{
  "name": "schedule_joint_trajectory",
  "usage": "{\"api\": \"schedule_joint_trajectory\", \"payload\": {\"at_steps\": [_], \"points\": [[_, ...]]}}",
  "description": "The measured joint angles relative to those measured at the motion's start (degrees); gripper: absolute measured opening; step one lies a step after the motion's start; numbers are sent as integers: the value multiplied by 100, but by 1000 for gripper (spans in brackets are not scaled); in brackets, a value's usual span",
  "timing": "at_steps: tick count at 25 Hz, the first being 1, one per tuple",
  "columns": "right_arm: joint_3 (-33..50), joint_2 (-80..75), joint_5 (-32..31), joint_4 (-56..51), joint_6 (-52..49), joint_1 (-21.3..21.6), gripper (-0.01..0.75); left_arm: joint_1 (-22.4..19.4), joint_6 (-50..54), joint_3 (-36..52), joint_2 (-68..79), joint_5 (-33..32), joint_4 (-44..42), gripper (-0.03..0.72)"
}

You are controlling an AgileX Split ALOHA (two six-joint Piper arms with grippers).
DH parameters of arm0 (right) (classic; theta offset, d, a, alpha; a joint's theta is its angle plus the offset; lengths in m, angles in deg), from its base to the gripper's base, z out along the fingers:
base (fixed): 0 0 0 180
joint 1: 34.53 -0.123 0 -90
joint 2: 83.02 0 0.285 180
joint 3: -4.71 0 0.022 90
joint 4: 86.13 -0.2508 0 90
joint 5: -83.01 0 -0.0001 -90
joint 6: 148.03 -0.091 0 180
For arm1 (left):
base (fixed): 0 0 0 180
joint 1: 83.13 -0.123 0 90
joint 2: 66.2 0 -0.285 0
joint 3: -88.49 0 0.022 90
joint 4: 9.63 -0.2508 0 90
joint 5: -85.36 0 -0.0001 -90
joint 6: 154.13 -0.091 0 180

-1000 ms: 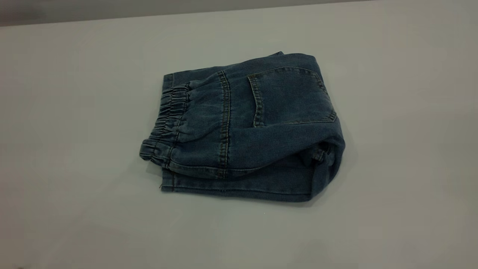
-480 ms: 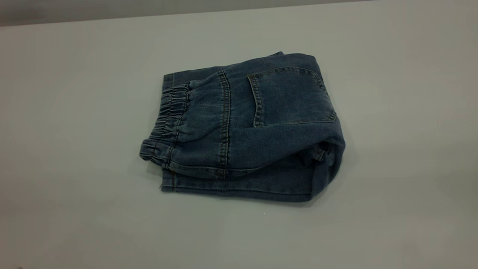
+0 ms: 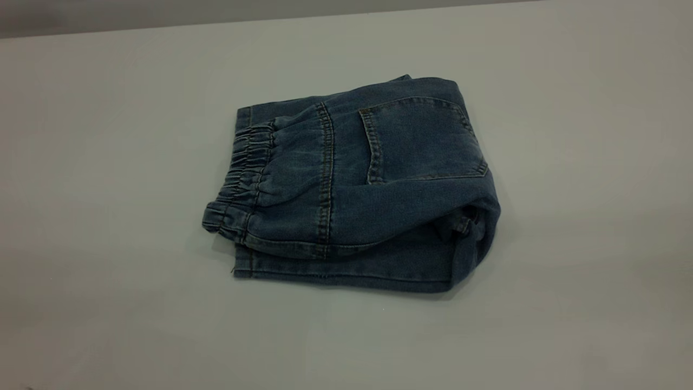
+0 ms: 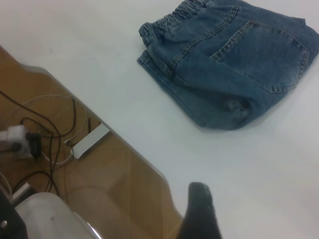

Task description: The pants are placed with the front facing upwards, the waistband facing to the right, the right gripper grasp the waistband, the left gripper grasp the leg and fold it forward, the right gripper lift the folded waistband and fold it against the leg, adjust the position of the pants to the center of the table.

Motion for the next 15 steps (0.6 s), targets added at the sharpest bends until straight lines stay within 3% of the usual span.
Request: {"api": "schedule_joint_trajectory", "payload": {"at_steps": [10,13,15], "points": [[0,32,-17,0,-5,48,468,0,-9,0,0,-16,74,268],[0,32,-17,-14,-19,413,468,0,-12,0,0,-16,74,268],[0,32,-17,-19,-19,965,468,0,-12,0,0,-16,74,268]]}}
